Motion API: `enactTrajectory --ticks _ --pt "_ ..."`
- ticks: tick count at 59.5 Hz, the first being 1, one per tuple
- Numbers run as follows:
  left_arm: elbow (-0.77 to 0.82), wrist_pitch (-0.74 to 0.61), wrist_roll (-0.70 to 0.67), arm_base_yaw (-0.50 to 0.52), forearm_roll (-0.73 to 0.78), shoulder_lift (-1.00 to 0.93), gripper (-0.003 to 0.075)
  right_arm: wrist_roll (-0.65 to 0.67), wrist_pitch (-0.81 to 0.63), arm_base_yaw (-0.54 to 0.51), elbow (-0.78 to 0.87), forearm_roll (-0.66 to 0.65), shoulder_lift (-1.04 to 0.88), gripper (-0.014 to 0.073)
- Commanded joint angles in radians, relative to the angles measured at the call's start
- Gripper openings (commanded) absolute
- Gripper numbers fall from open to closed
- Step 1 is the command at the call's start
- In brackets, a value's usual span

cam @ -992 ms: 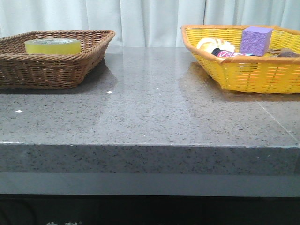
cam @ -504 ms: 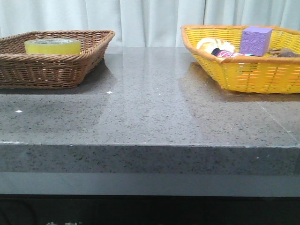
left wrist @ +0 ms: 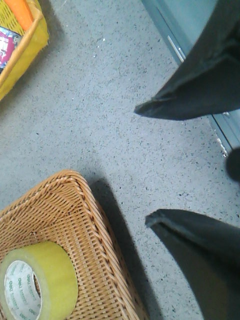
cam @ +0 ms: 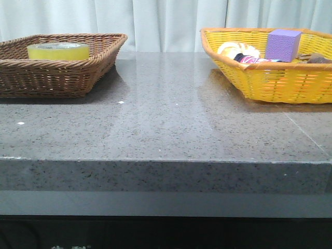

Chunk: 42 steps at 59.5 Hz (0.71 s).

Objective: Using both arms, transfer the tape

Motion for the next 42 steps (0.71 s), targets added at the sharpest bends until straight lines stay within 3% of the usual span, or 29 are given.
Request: enactTrajectory --ticks 1,11,26,42 --pt "-0.003 -0.096 -0.009 -0.008 -0.015 -0.041 0.04 0.009 -0.078 -0.005 -0.024 -0.013 -0.008 0.0289" --pt "0.002 -0.096 -0.009 -0.008 -0.015 -0.051 0.0365 0.009 -0.074 -0.005 -0.024 -0.013 -0.008 0.0277" --pt "0.002 -0.104 -0.009 -0.008 -0.015 -0.051 -0.0019 0.009 -0.064 -0.005 -0.024 -0.013 -0.008 -0.0052" --pt "0.002 -0.088 -0.012 -0.008 -0.019 -0.051 -0.002 0.009 -0.063 -0.005 -0.024 -0.013 -0.008 -0.0069"
